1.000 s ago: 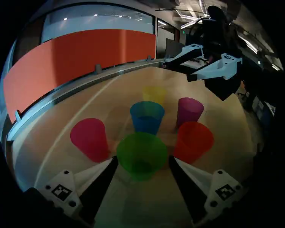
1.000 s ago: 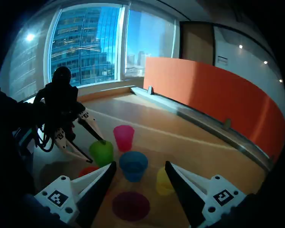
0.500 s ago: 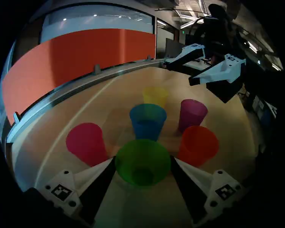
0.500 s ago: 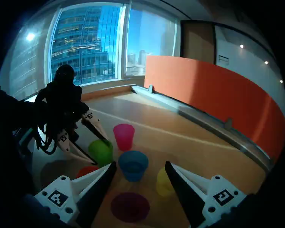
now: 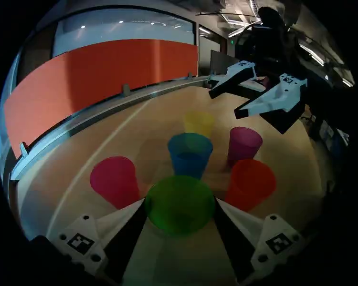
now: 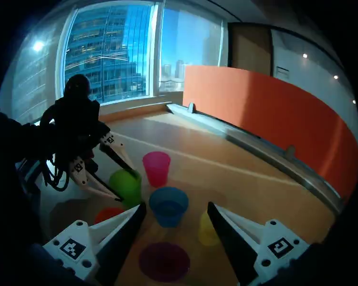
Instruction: Pour water
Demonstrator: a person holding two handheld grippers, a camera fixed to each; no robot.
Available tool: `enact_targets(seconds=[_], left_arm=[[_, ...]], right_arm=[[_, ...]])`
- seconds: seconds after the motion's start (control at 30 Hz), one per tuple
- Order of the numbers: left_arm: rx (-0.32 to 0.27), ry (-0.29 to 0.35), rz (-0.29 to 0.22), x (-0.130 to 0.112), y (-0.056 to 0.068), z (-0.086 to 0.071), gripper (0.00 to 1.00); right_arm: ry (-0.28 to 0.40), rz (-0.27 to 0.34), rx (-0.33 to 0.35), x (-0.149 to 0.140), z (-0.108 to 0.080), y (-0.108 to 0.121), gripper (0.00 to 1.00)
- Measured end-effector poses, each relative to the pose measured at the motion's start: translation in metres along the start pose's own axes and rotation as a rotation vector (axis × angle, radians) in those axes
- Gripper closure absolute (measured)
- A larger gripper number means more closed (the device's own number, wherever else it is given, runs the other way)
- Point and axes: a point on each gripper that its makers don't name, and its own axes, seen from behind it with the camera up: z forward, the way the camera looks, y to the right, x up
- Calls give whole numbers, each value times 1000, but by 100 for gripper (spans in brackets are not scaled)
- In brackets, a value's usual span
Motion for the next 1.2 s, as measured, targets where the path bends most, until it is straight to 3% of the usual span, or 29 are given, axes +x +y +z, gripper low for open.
enact_targets(seconds=[0.8, 1.2], left_arm=[[57, 102, -71, 20, -22, -54, 10], [63, 135, -87, 25, -24, -67, 11]], right_arm=[[-109, -29, 35, -18, 44, -13, 0], [-181, -35, 33, -31, 60, -14, 0]])
